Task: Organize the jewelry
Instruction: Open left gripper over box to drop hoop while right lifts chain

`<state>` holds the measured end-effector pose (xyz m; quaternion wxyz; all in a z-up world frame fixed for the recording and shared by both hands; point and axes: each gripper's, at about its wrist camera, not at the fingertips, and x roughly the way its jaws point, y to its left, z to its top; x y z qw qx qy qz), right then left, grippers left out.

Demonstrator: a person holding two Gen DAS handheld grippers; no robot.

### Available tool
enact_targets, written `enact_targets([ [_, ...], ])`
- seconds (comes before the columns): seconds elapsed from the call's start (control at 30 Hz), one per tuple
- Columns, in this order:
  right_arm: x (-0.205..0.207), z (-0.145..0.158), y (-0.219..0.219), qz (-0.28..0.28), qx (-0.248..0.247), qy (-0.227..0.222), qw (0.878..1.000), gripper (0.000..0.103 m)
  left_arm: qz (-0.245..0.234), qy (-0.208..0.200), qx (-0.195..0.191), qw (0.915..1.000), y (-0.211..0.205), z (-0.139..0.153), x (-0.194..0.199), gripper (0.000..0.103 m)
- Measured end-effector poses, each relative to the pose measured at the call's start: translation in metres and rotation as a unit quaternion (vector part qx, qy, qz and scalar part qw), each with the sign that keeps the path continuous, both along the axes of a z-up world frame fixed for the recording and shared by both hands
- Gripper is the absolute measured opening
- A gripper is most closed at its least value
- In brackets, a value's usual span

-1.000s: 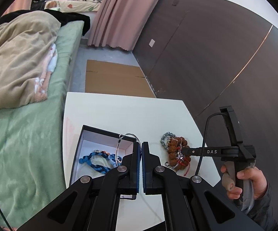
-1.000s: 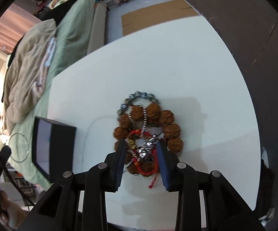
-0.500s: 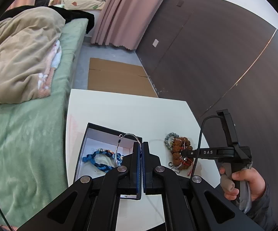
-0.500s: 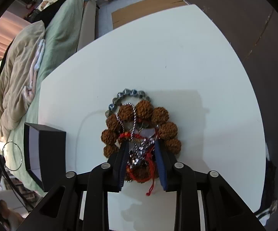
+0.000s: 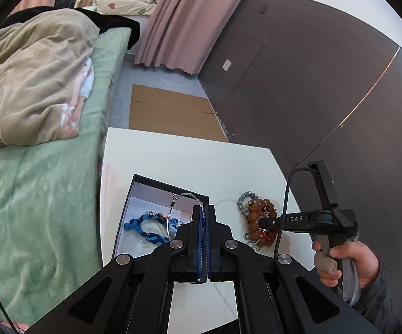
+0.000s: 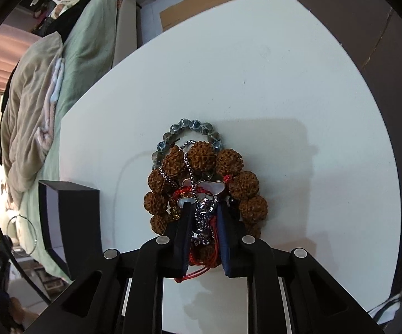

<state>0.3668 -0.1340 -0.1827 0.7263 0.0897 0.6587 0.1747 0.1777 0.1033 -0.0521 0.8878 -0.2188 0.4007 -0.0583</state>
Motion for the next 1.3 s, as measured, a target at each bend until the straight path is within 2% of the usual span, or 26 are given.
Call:
enact_targets([
  [0.27, -0.013, 0.035, -0.002, 0.011, 0.008, -0.052, 0.999, 0.017, 0.004, -0.002, -0.003, 1.0, 0.004, 0.001, -0.002, 0.001],
  [0.5, -0.024, 0.088, -0.002, 0.024, 0.042, -0.103, 0.993, 0.017, 0.006, -0.006, -0.005, 0.9999, 0.006, 0.002, -0.003, 0.001],
  [0.93, -0.052, 0.196, 0.012, 0.051, 0.086, -0.197, 0.975, 0.017, -0.001, -0.012, -0.03, 0.9995, 0.004, 0.006, 0.008, 0.001],
  [1.1, -0.061, 0.239, 0.021, 0.061, 0.102, -0.234, 0.965, 0.017, 0.0, 0.014, -0.046, 0.9988, 0.006, 0.002, 0.019, 0.003],
  [1.13, -0.063, 0.25, 0.023, 0.064, 0.105, -0.243, 0.962, 0.017, 0.0, 0.02, -0.049, 0.9986, 0.007, 0.002, 0.02, 0.007],
  [1.2, -0.067, 0.265, 0.028, 0.07, 0.108, -0.258, 0.958, 0.017, 0.002, 0.021, -0.051, 0.9985, 0.009, 0.003, 0.018, 0.028],
  [1.23, -0.068, 0.272, 0.03, 0.072, 0.109, -0.263, 0.956, 0.017, 0.005, 0.018, -0.052, 0.9985, 0.01, 0.005, 0.016, 0.049],
  [1.27, -0.07, 0.28, 0.033, 0.075, 0.111, -0.269, 0.954, 0.017, 0.012, 0.008, -0.054, 0.9984, 0.012, 0.008, 0.013, 0.06],
  [1.3, -0.071, 0.288, 0.037, 0.078, 0.112, -0.277, 0.951, 0.017, 0.015, 0.001, -0.055, 0.9983, 0.014, 0.01, 0.01, 0.061],
])
